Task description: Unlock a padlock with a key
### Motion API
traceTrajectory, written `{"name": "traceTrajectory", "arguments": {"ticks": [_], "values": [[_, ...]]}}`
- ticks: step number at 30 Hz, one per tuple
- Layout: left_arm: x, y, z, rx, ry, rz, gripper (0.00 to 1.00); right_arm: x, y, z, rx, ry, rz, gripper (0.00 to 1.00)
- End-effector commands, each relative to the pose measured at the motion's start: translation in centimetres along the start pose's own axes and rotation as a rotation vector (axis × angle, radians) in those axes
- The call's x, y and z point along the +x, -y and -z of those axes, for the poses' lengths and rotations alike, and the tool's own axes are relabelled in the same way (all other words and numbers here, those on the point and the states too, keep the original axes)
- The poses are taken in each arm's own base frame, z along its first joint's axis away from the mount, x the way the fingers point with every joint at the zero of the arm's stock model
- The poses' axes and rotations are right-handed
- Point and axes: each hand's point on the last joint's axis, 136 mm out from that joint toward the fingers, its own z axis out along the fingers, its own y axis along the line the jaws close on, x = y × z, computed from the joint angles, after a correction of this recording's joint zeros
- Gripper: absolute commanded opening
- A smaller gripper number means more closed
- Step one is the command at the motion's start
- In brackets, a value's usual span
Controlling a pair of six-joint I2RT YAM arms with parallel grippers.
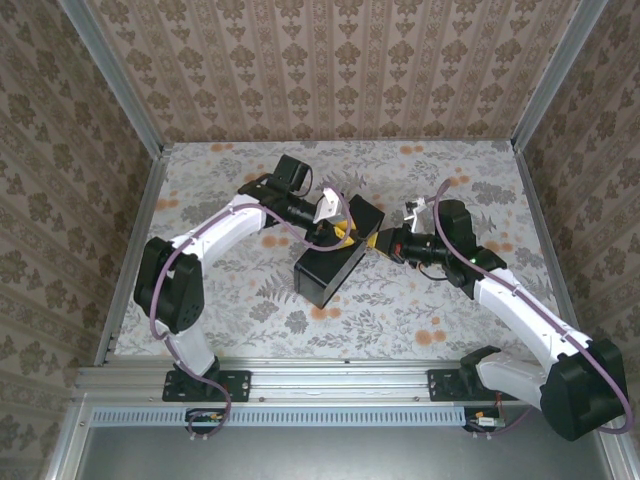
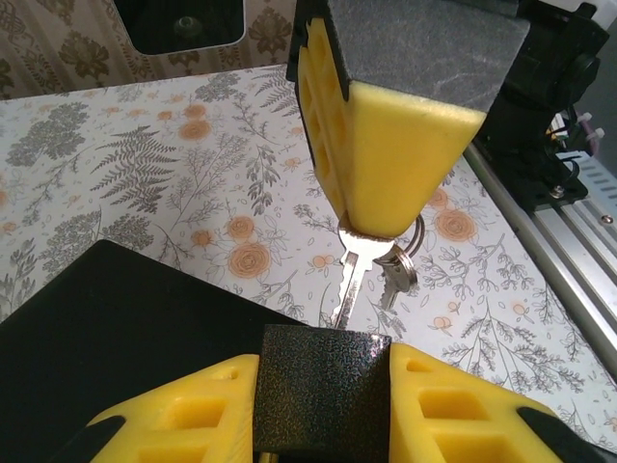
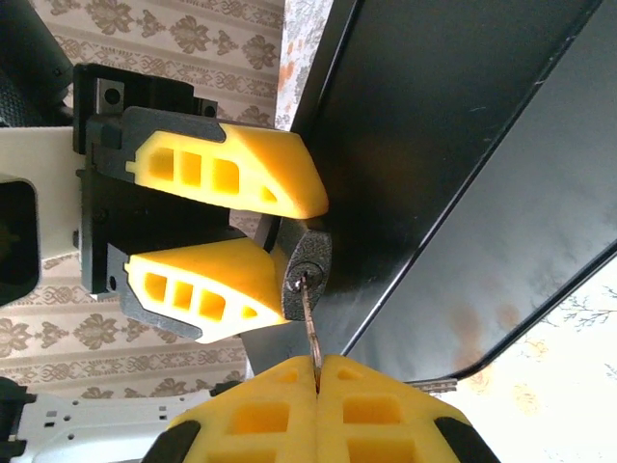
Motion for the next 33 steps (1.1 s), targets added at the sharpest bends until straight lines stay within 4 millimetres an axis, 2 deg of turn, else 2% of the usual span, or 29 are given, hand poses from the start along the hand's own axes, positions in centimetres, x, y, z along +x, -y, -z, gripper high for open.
{"name": "traceTrajectory", "arguments": {"ticks": [1, 8, 15, 20, 23, 26, 33], "values": [[-3.6, 1.2, 0.4, -0.028, 0.063, -0.156, 0.29, 0.3, -2.3, -0.5, -0.115, -0.051, -0.011, 0.0], [-3.9, 1.1, 0.4, -0.059, 0.092, -0.192, 0.28, 1.1, -1.7, -0.7, -0.092, -0.142, -0.07, 0.0], [-3.8, 2.2, 0.3, -0.012, 0.106, -0.206, 0.28, 0.1, -1.1, -0.6, -0.127, -0.118, -0.085, 0.0], [-2.9, 2.4, 0.4, 0.004, 0.077, -0.205, 0.28, -0.6, -0.7, 0.3, -0.148, -0.131, -0.064, 0.0], [-2.4, 2.1, 0.9, 0.001, 0.071, -0.204, 0.28, 0.2, -0.8, 0.5, -0.189, -0.196, -0.031, 0.0], [-2.0, 1.6, 1.3, 0.0, 0.061, -0.195, 0.28, 1.2, 0.0, 0.3, -0.191, -0.239, -0.018, 0.0], [-0.9, 1.2, 1.5, 0.0, 0.044, -0.167, 0.28, 2.0, 1.2, 1.1, -0.172, -0.227, -0.035, 0.0]]}}
